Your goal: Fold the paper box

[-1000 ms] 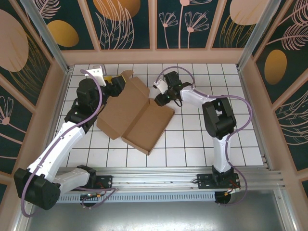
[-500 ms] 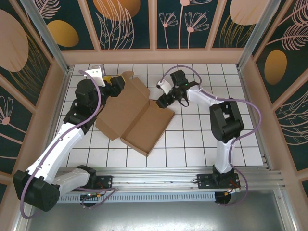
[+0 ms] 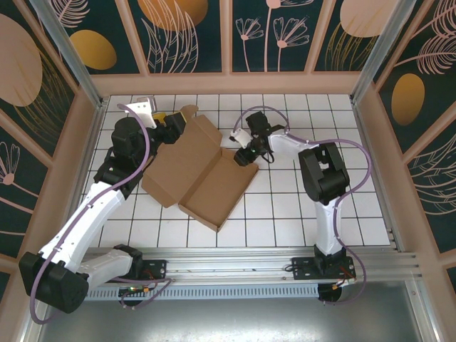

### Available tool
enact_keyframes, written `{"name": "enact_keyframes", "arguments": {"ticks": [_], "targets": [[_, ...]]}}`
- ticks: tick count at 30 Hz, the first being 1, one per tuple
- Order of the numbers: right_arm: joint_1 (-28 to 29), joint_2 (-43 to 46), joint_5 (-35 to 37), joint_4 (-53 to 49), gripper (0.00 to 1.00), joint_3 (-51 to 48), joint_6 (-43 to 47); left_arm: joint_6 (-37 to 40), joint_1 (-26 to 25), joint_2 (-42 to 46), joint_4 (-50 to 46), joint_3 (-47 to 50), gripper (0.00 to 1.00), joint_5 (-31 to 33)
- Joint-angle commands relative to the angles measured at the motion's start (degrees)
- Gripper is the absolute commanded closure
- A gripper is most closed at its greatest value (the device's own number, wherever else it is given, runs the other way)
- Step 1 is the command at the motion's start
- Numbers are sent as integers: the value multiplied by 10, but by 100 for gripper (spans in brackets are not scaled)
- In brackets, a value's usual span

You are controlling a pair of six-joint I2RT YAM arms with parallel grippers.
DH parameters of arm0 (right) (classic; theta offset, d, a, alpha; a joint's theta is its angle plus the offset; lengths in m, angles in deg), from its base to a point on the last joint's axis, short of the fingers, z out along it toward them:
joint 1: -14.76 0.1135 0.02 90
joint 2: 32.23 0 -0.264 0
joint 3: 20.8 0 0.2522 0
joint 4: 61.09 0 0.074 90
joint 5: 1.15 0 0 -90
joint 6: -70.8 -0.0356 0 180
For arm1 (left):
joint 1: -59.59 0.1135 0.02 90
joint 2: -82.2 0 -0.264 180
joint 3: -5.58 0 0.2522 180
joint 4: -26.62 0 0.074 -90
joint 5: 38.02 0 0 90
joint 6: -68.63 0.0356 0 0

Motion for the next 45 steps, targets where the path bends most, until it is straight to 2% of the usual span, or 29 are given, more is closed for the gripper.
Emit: {"name": "enact_keyframes", "arguments": {"ticks": [1, 3, 7, 16, 21, 23, 27, 32, 36, 41, 43, 45], "targets": [[10, -2, 30, -4, 67, 1, 3, 5, -3, 14, 28, 8, 37, -2], [12, -2, 39, 0, 77, -1, 0, 5, -3, 15, 29, 9, 37, -2], [22, -1, 78, 1, 84, -3, 4, 7, -2, 18, 29, 11, 37, -2], [74, 21, 268, 46, 88, -45, 15, 6, -3, 22, 29, 13, 37, 0], [79, 17, 327, 61, 91, -64, 3, 5, -3, 20, 29, 12, 37, -1], [78, 24, 313, 65, 90, -71, -7, 5, -3, 20, 28, 10, 37, 0], [63, 51, 260, 62, 75, -91, -65, 4, -3, 19, 25, 10, 36, 13], [36, 113, 187, 99, 61, -167, -192, 1, -3, 13, 28, 10, 35, 21], [13, 163, 98, 143, 49, -221, -238, -6, -3, 1, 29, 7, 35, 22], [-28, 257, 7, 254, 25, -262, -274, -8, -3, -2, 34, 13, 34, 40], [-50, 268, -40, 299, 23, -253, -298, -6, -3, 1, 23, 14, 33, 62], [-69, 263, -86, 356, 21, -247, -313, -4, -3, 15, 7, 16, 32, 114]]}}
